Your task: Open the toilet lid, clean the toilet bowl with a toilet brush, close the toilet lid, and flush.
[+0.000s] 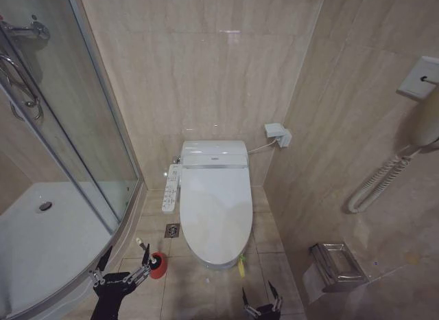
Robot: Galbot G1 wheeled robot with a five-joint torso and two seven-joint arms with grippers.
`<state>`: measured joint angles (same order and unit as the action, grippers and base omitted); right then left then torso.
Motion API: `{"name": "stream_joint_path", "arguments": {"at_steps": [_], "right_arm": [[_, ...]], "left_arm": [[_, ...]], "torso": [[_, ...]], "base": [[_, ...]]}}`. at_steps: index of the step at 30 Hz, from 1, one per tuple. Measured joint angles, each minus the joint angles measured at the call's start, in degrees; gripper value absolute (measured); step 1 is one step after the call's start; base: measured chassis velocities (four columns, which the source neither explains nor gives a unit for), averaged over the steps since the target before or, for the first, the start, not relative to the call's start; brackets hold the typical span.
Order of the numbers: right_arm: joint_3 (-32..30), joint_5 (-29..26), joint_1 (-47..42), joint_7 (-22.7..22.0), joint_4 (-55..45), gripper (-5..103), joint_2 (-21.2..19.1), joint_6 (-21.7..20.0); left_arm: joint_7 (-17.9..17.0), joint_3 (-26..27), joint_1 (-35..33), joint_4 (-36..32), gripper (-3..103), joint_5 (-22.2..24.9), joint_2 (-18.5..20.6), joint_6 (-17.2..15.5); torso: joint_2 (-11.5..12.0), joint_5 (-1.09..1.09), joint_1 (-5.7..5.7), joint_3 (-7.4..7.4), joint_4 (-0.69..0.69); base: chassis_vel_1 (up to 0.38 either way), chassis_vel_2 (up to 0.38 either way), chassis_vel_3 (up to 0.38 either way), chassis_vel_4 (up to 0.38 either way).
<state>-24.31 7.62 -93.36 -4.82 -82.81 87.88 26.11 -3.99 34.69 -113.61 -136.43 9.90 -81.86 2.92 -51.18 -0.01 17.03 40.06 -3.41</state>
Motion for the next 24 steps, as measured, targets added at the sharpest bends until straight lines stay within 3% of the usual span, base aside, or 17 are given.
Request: {"name": "stream_joint_path", "arguments": {"at_steps": [3,13,18,20,22,24], "right_arm": [[-0.7,0.5,1.4,-0.7,2.2,100,1.8,0.4],[-1.1,0.7,4.5,-2.7,5.8,100,3.2,1.2],[-1.0,-1.7,1.4,2.4,0.7,100,2.8,0.9],[-0.8,-2.4,-0.9,4.9,-3.0,100,1.3,0.8],[-0.9,-2.8,-1.6,5.9,-4.3,100,0.7,0.7],[-2.7,-2.9,-1.4,7.2,-6.2,100,-1.7,0.4]], "left_arm": [[0.0,0.0,0.0,0.0,100,0.0,0.0,0.0],[0.0,0.0,0.0,0.0,100,0.0,0.0,0.0],[0.0,0.0,0.0,0.0,100,0.0,0.0,0.0],[0.0,0.0,0.0,0.0,100,0.0,0.0,0.0],[0.0,0.0,0.0,0.0,100,0.0,0.0,0.0],[0.0,0.0,0.0,0.0,100,0.0,0.0,0.0]], "torso": [[0.0,-0.11,0.0,0.0,0.0],[0.0,-0.14,0.0,0.0,0.0],[0.0,0.03,0.0,0.0,0.03],[0.0,0.23,0.0,0.0,-0.04],[0.0,0.27,0.0,0.0,-0.05],[0.0,0.1,0.0,0.0,-0.02]], "base": [[0.0,0.0,0.0,0.0],[0.0,0.0,0.0,0.0],[0.0,0.0,0.0,0.0],[0.0,0.0,0.0,0.0],[0.0,0.0,0.0,0.0],[0.0,0.0,0.0,0.0]]}}
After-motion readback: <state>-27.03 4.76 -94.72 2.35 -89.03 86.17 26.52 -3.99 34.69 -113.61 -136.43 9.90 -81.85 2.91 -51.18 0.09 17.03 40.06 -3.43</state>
